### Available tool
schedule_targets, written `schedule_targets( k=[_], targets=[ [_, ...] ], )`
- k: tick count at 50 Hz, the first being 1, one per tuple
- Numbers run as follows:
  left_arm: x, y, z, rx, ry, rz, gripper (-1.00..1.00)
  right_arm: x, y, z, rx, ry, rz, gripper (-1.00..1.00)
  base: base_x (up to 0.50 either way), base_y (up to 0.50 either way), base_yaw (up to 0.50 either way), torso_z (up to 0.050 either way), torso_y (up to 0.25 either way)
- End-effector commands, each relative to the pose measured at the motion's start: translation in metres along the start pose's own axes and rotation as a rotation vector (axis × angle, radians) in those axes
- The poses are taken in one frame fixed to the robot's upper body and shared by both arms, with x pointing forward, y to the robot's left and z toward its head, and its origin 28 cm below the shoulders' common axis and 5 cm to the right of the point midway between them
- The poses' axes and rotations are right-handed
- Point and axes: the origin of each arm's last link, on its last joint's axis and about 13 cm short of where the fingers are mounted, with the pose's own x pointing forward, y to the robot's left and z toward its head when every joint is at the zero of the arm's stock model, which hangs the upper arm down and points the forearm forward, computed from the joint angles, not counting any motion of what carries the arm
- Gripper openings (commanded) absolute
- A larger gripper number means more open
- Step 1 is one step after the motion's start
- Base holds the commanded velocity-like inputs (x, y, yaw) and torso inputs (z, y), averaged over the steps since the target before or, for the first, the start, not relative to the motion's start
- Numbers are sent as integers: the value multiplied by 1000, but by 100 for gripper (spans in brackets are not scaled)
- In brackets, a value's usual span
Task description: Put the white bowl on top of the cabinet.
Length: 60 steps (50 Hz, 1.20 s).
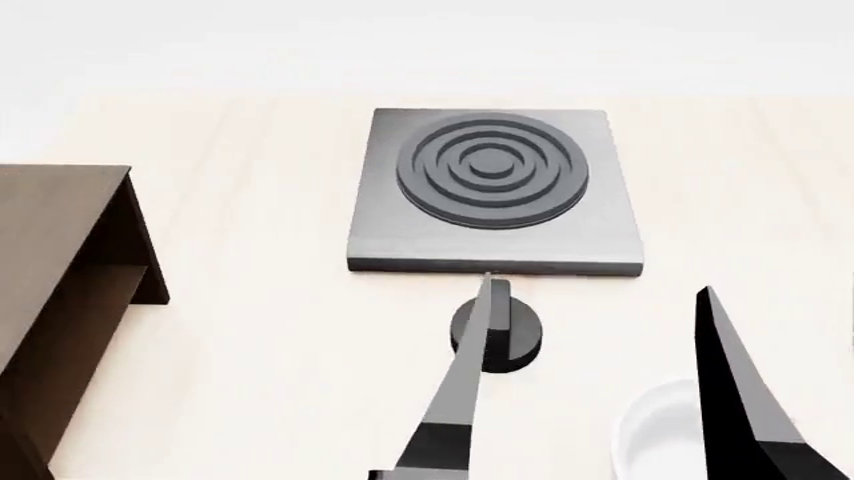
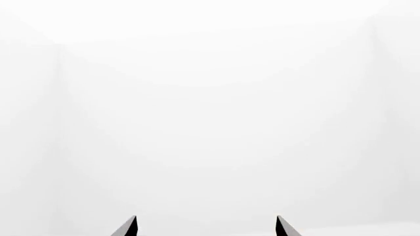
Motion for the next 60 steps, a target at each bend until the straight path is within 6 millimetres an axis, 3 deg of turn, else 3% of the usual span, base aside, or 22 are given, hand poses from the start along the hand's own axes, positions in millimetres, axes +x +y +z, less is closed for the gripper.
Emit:
schedule_targets(
  k=[1, 17, 33, 43, 60],
  targets=[
    [0, 0, 0, -2, 3, -2, 100, 0, 0, 0, 3, 3, -1, 100, 0, 180, 0, 0, 0],
    [0, 0, -1, -5, 7, -5, 100, -1, -1, 2, 15, -27, -18, 100, 0, 1, 0, 0, 0],
    [0, 0, -1, -6, 8, -7, 100, 0, 0, 3, 15, -34, -11, 100, 0, 411, 0, 0, 0],
    [0, 0, -1, -7, 9, -6, 100, -1, -2, 6, 62, -50, -23, 100, 4, 0, 0, 0, 0],
    [0, 0, -1, -6, 11, -8, 100, -3, 1, 6, 71, -47, 38, 100, 474, 0, 0, 0, 0]
  ],
)
